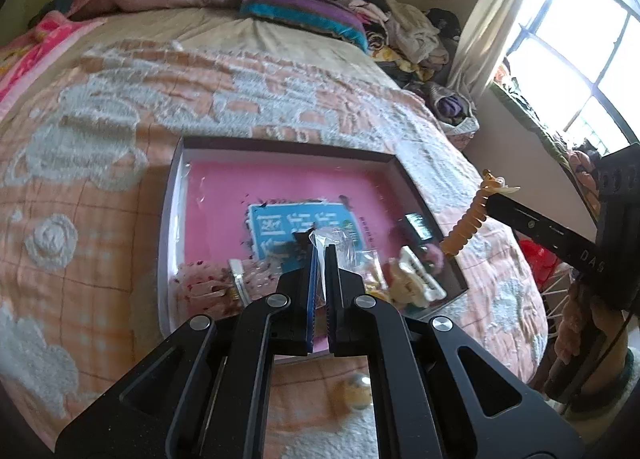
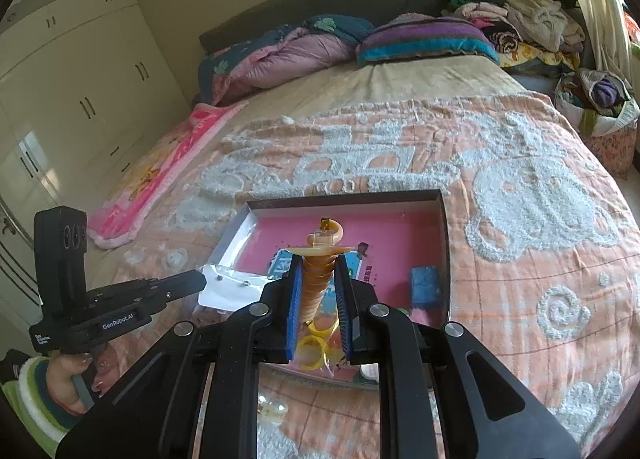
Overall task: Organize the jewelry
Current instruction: 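Carry the clear bag over the box with the left tool while the right tool carries the spiral tie, then open the left tool to drop the clear bag in the box while the right tool drops the spiral tie, then withdraw both open tools from the box toward the remaining items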
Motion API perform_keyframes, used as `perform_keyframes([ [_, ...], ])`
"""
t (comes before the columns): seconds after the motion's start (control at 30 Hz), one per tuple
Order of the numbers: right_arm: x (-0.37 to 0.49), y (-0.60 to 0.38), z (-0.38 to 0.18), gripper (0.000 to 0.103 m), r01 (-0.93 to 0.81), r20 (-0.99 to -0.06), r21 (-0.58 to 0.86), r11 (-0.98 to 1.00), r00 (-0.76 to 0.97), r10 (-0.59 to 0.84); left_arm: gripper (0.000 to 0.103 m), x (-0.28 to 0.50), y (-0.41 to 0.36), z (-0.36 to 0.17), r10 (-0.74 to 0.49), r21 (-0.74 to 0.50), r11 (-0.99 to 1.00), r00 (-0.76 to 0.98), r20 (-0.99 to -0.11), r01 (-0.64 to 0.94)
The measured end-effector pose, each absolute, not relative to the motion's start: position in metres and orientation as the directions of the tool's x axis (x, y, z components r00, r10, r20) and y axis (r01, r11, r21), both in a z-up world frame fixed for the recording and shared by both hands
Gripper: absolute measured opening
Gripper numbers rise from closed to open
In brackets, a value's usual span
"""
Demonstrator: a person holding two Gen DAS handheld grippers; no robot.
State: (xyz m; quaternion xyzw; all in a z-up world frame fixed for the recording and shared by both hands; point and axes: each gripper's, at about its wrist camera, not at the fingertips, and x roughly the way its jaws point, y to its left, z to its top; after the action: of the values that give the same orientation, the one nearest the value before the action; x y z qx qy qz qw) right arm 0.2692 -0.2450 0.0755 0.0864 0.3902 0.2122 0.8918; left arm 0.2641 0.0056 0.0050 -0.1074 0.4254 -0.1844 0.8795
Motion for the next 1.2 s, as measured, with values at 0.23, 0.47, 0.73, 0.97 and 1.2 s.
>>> perform_keyframes([
  [0.23, 0.281, -0.235, 0.061, 0.015, -0.310, -0.683, 0.312, 0.898, 0.584, 0.439, 0.000, 0.271, 0.019, -0.011, -0.389, -0.342, 0.920, 0.562, -0.730, 0.193],
  [0.47, 0.292, -0.227, 0.047, 0.015, -0.311, -0.713, 0.309, 0.899, 0.550, 0.435, 0.001, 0.274, 0.027, -0.022, -0.363, -0.329, 0.930, 0.552, -0.751, 0.164],
  [0.73, 0.298, -0.229, 0.023, 0.016, -0.264, -0.750, 0.320, 0.910, 0.516, 0.413, 0.001, 0.271, 0.028, -0.026, -0.349, -0.314, 0.936, 0.543, -0.764, 0.160],
  [0.97, 0.283, -0.238, 0.036, 0.047, -0.248, -0.729, 0.323, 0.913, 0.550, 0.407, 0.002, 0.268, 0.027, -0.022, -0.339, -0.303, 0.940, 0.548, -0.765, 0.158],
  [1.2, 0.259, -0.250, 0.063, 0.076, -0.247, -0.680, 0.323, 0.913, 0.610, 0.406, 0.009, 0.261, 0.021, -0.013, -0.333, -0.293, 0.942, 0.557, -0.761, 0.162],
])
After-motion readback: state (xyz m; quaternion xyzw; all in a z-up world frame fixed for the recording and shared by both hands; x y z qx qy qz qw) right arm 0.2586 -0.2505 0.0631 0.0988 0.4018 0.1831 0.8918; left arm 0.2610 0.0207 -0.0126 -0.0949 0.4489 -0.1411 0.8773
